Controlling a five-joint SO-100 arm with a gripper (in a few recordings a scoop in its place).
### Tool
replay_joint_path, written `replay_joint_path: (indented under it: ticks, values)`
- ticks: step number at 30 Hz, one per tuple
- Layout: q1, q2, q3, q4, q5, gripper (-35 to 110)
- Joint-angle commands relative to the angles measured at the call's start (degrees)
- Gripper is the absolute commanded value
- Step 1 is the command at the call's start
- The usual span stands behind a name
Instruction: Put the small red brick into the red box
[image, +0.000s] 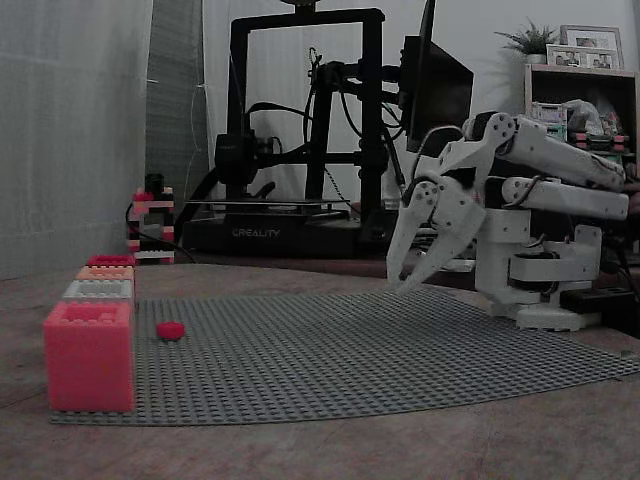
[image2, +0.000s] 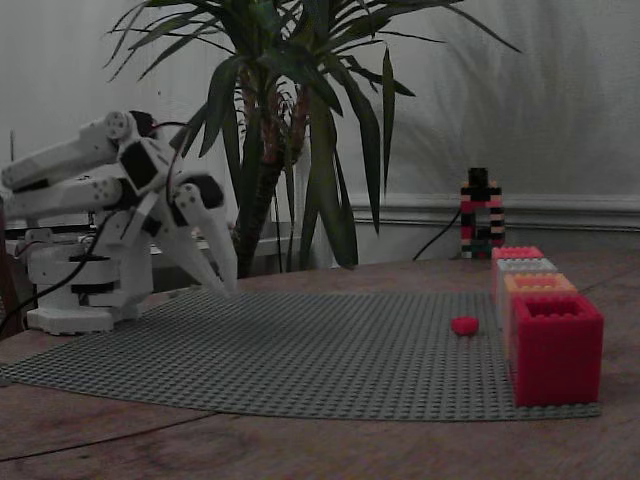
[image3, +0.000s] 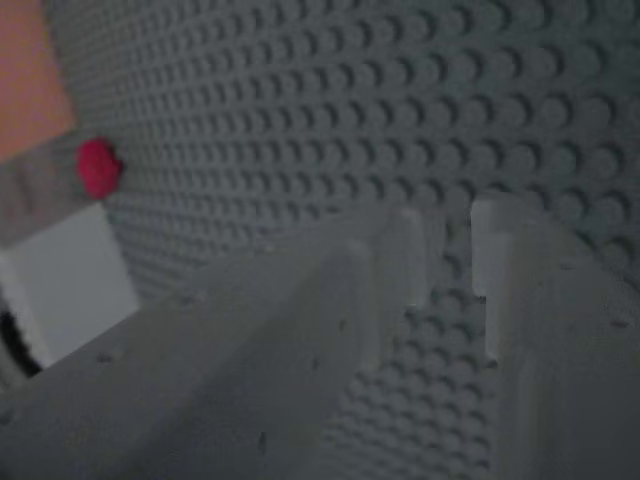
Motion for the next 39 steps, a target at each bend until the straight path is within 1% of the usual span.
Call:
replay_joint_path:
  ticks: [1, 4, 7, 8, 10, 13, 15, 19, 21, 24, 26, 28, 32, 39]
  values:
    - [0.18, -12.92, -12.74, -6.15, -5.27, 0]
    - [0.09, -24.43, -22.41, -11.16, -9.14, 0]
    - [-0.09, -33.31, -29.79, -17.75, -16.08, 0]
    - [-0.09, -36.3, -31.38, -20.48, -20.3, 0]
    - [-0.09, -42.63, -33.93, -25.22, -37.27, 1]
    - [-0.09, -52.21, -38.5, -30.32, -50.54, 1]
    - [-0.09, -58.1, -42.01, -32.17, -53.88, 3]
    - [-0.97, -67.24, -47.37, -32.87, -62.05, 11]
    - [-1.49, -71.1, -49.48, -33.13, -66.18, 13]
    - [-2.46, -77.17, -54.14, -32.17, -68.64, 16]
    - [-3.08, -81.74, -59.06, -28.56, -70.14, 18]
    - [-3.78, -85.43, -63.63, -26.02, -70.49, 20]
    - [-4.92, -90.09, -69.26, -25.22, -70.05, 24]
    - [-5.62, -96.24, -75.85, -23.73, -69.87, 24]
